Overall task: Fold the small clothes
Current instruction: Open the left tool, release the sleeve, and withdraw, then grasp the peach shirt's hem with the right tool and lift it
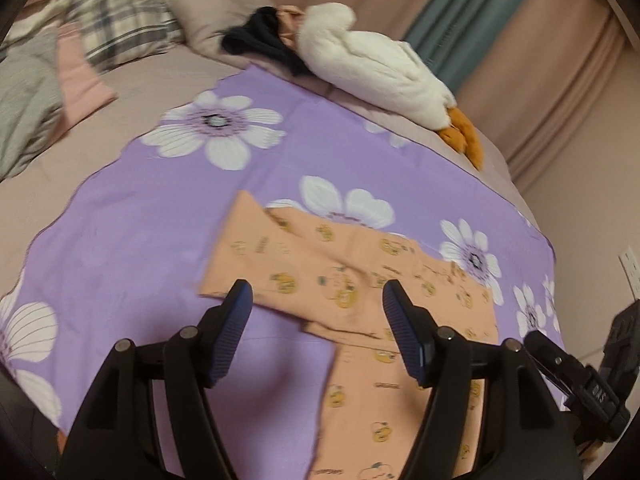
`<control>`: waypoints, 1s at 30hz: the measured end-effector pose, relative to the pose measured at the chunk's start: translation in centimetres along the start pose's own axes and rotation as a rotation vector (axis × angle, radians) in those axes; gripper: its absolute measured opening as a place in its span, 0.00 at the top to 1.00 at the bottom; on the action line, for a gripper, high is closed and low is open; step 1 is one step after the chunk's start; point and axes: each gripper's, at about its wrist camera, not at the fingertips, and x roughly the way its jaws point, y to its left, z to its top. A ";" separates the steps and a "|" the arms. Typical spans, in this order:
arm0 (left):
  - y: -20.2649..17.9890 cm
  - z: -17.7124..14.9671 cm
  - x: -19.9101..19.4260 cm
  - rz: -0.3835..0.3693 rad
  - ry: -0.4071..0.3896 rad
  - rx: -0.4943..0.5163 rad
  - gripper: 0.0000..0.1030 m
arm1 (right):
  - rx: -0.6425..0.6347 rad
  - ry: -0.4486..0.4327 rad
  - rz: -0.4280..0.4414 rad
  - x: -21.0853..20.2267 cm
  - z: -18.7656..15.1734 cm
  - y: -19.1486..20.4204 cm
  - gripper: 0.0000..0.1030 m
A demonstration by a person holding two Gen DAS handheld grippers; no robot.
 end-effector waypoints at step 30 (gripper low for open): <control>7.8 -2.9 0.2 0.100 0.058 -0.181 0.34 | -0.147 0.340 -0.032 15.2 0.0 4.7 0.87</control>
